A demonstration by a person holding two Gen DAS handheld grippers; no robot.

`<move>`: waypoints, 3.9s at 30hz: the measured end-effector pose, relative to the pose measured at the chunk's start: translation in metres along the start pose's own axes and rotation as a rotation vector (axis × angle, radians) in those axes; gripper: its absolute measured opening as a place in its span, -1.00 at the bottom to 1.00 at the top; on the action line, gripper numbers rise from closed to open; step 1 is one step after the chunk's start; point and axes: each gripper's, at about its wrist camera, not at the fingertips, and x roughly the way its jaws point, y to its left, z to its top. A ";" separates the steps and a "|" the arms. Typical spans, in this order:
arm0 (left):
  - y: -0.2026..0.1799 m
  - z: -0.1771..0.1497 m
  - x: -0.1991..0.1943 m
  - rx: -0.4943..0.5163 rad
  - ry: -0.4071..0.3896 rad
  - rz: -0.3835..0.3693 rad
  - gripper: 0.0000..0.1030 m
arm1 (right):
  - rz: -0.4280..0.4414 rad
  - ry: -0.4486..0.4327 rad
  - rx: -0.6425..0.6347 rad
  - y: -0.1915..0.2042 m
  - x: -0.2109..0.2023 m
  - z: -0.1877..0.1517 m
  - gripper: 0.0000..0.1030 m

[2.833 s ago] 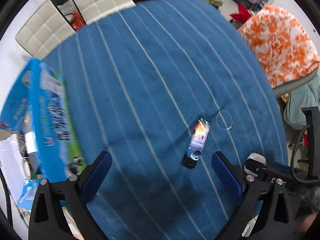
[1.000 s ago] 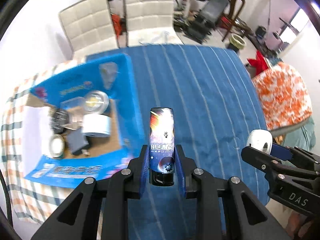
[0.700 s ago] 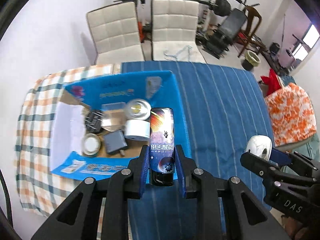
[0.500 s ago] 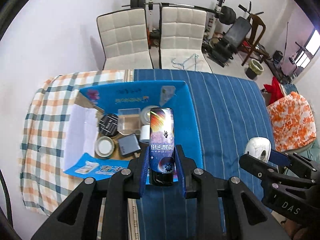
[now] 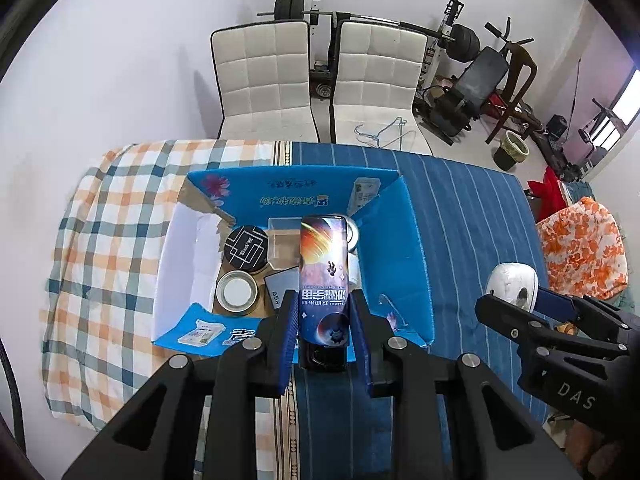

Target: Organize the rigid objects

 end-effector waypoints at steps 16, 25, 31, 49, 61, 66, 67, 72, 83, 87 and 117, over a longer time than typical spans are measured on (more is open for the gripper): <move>0.060 -0.018 0.122 -0.067 0.237 -0.072 -0.56 | -0.021 0.203 0.047 0.016 0.163 0.004 0.15; 0.060 -0.018 0.168 -0.054 0.313 -0.081 -0.56 | -0.003 0.268 0.045 0.030 0.211 0.006 0.16; 0.065 -0.026 0.186 -0.080 0.367 -0.107 -0.56 | -0.005 0.333 0.052 0.034 0.235 0.005 0.16; 0.080 -0.034 0.184 -0.062 0.401 -0.038 -0.52 | -0.067 0.371 0.038 0.053 0.264 -0.004 0.37; 0.103 -0.016 0.135 -0.076 0.308 0.057 0.52 | -0.148 0.260 -0.010 0.059 0.204 0.004 1.00; 0.106 -0.008 0.109 -0.082 0.257 0.076 0.95 | -0.158 0.210 -0.027 0.060 0.170 0.007 1.00; 0.106 -0.007 0.101 -0.079 0.247 0.087 0.99 | -0.154 0.203 -0.025 0.058 0.163 0.005 1.00; 0.098 0.002 0.079 -0.081 0.190 0.090 0.99 | -0.128 0.150 -0.014 0.052 0.112 0.002 1.00; 0.071 0.009 -0.035 -0.060 0.024 0.094 0.99 | -0.090 -0.015 -0.013 0.062 -0.037 -0.011 1.00; 0.069 0.009 -0.069 -0.073 -0.011 0.082 0.99 | -0.056 -0.056 -0.022 0.067 -0.082 -0.015 1.00; 0.050 -0.008 -0.131 -0.077 -0.069 0.134 0.99 | -0.149 -0.123 0.006 0.049 -0.126 -0.028 1.00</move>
